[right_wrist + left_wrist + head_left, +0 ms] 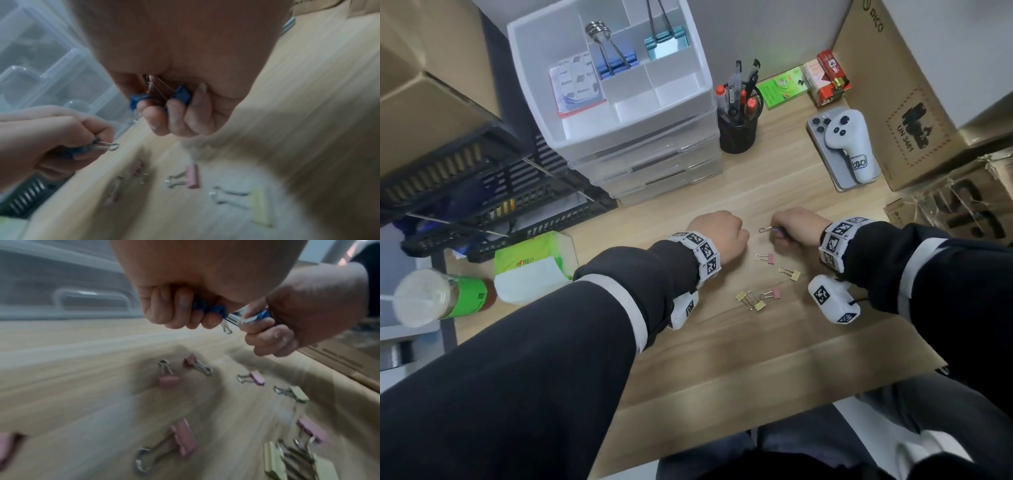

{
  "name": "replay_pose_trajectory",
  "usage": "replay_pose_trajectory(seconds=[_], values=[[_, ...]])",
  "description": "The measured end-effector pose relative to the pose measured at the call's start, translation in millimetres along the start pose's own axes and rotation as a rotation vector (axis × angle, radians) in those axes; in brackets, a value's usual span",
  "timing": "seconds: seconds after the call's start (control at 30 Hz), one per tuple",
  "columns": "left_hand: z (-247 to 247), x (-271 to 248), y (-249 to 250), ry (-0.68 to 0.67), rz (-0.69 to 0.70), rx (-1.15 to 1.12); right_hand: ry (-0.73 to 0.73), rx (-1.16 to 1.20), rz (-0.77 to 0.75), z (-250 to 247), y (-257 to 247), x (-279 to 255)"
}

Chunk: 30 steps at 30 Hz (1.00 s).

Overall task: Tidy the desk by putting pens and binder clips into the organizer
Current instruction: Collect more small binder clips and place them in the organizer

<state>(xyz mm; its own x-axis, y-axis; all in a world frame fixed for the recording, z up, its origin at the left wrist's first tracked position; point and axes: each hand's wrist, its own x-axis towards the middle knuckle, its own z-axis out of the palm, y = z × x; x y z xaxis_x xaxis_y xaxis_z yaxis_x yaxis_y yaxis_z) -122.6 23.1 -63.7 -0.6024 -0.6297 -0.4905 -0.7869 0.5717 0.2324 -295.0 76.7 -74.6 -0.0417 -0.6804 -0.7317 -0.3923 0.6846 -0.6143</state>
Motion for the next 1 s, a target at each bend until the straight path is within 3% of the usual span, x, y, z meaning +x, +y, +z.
replay_pose_trajectory(seconds=[0.13, 0.27, 0.53, 0.7, 0.87, 1.0], values=[[-24, -18, -25, -0.005, -0.094, -0.211, -0.162, 0.287, 0.066, 19, -21, -2], [-50, -35, -41, 0.054, -0.146, -0.248, -0.295, 0.530, 0.201, 33, -37, -3], [-99, -61, -45, 0.168, -0.069, -0.354, -0.339, 0.610, 0.232, 54, -93, -24], [-122, -78, -40, 0.270, -0.042, -0.391, -0.414, 0.825, 0.193, 60, -115, -39], [-139, -93, -34, 0.256, -0.004, -0.387, -0.438, 0.994, 0.176, 63, -129, -41], [-144, -100, -32, 0.247, -0.049, -0.525, -0.416, 1.201, 0.192, 65, -135, -40]])
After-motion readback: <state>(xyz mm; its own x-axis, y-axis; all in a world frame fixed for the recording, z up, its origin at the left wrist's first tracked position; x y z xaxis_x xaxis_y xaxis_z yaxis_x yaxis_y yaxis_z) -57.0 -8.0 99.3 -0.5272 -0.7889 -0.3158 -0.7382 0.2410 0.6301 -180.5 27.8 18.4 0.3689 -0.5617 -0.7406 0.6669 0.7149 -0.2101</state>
